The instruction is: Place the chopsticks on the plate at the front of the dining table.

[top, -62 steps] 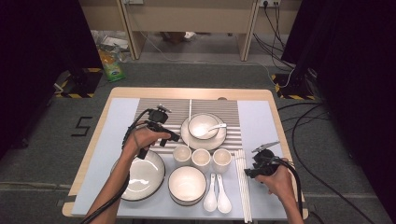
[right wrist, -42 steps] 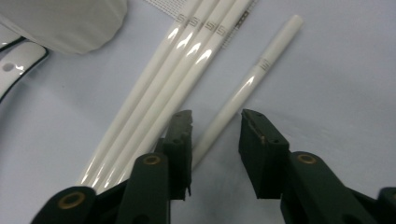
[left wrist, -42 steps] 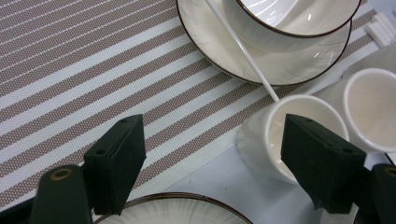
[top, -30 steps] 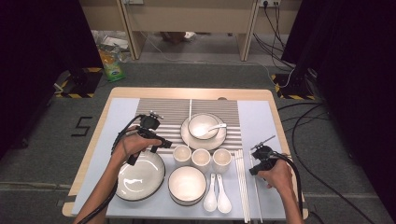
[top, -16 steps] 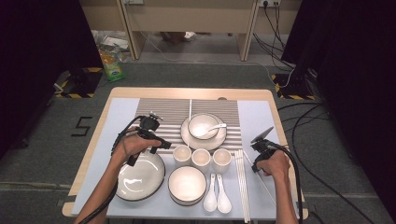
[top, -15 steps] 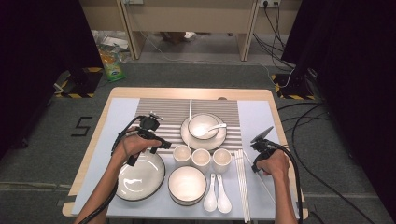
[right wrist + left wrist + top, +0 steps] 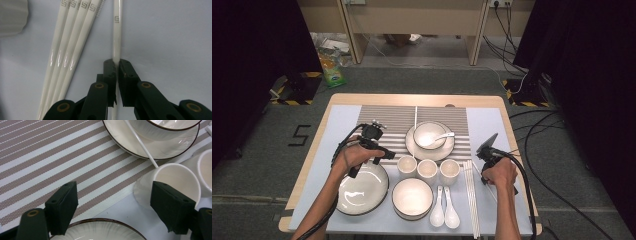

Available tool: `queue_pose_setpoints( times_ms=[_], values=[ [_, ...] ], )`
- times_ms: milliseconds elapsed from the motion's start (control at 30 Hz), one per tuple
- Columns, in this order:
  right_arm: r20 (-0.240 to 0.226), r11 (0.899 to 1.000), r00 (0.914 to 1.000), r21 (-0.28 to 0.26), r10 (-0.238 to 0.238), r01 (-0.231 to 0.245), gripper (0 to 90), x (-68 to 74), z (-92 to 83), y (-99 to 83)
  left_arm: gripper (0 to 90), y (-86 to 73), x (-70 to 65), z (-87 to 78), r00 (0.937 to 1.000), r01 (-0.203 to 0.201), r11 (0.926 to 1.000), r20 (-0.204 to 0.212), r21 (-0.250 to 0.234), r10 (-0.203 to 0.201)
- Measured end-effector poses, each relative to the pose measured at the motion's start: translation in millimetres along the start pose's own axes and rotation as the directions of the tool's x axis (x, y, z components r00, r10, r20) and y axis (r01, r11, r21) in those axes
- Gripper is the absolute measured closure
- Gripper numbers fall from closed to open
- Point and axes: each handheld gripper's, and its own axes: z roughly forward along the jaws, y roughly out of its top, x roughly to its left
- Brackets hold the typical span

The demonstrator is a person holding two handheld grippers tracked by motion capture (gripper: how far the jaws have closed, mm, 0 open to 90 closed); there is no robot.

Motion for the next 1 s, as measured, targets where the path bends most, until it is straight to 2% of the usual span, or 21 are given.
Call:
queue_pose_setpoints(
  times_ms=[167,267,333,433,500,533,567,700,800,833,900,933,1000],
  values=[
    [-0.053,0.999,0.9984,-0.029,-0.019,0.017,84.5,-10.2,-1.9,-3.7,21.7,-1.0,2.7,-1.6,1.0000,-0.005,1.0000,-0.002,-0.003,0.005],
    [-0.073,0.997,0.9971,-0.079,-0.024,0.018,84.5,-20.9,-11.5,-6.9,21.7,1.2,4.5,-4.0,1.0000,-0.002,1.0000,-0.003,-0.005,0.002],
    [-0.089,0.991,0.9955,-0.134,-0.030,0.018,84.5,-27.0,-25.2,-8.9,21.7,3.7,5.0,-4.9,1.0000,0.002,1.0000,-0.009,-0.009,-0.002],
    [-0.109,0.976,0.9928,-0.215,-0.050,0.026,84.5,-29.9,-50.3,-12.6,21.7,5.9,1.9,-4.6,1.0000,0.002,0.9999,-0.006,-0.014,-0.002],
    [-0.120,0.967,0.9905,-0.252,-0.066,0.034,84.5,-29.5,-61.2,-14.5,21.7,7.5,-3.7,-4.7,0.9999,-0.009,0.9997,0.007,-0.021,0.009],
    [-0.120,0.967,0.9905,-0.252,-0.066,0.034,84.5,-29.5,-61.2,-14.5,21.7,7.5,-3.7,-4.7,0.9999,-0.009,0.9997,0.007,-0.021,0.009],
    [-0.129,0.957,0.9888,-0.288,-0.074,0.034,84.5,-29.3,-70.6,-15.6,21.7,8.2,-5.6,-4.8,0.9999,-0.010,0.9996,0.010,-0.026,0.010],
    [-0.165,0.930,0.9801,-0.364,-0.111,0.044,84.5,-27.2,-88.1,-16.8,21.7,11.9,-10.7,-6.3,0.9995,-0.026,0.9991,0.018,-0.034,0.027],
    [-0.168,0.905,0.9763,-0.422,-0.136,0.054,84.5,-24.0,-100.9,-14.9,21.7,14.6,-12.5,-7.1,0.9994,-0.023,0.9989,0.024,-0.041,0.024],
    [-0.171,0.900,0.9750,-0.432,-0.141,0.055,84.5,-22.6,-103.7,-14.3,21.7,15.4,-13.4,-7.2,0.9993,-0.027,0.9988,0.025,-0.040,0.028],
    [-0.176,0.875,0.9720,-0.481,-0.156,0.054,84.5,-19.0,-110.9,-11.8,21.7,17.3,-15.6,-7.4,0.9990,-0.031,0.9983,0.030,-0.049,0.032],
    [-0.184,0.861,0.9682,-0.505,-0.170,0.055,84.5,-16.1,-113.2,-10.3,21.7,18.1,-16.7,-7.5,0.9989,-0.030,0.9982,0.033,-0.053,0.032],
    [-0.206,0.840,0.9579,-0.539,-0.200,0.059,84.5,-8.1,-116.7,-6.7,21.7,19.5,-19.4,-7.8,0.9985,-0.036,0.9979,0.040,-0.055,0.038]
  ],
)
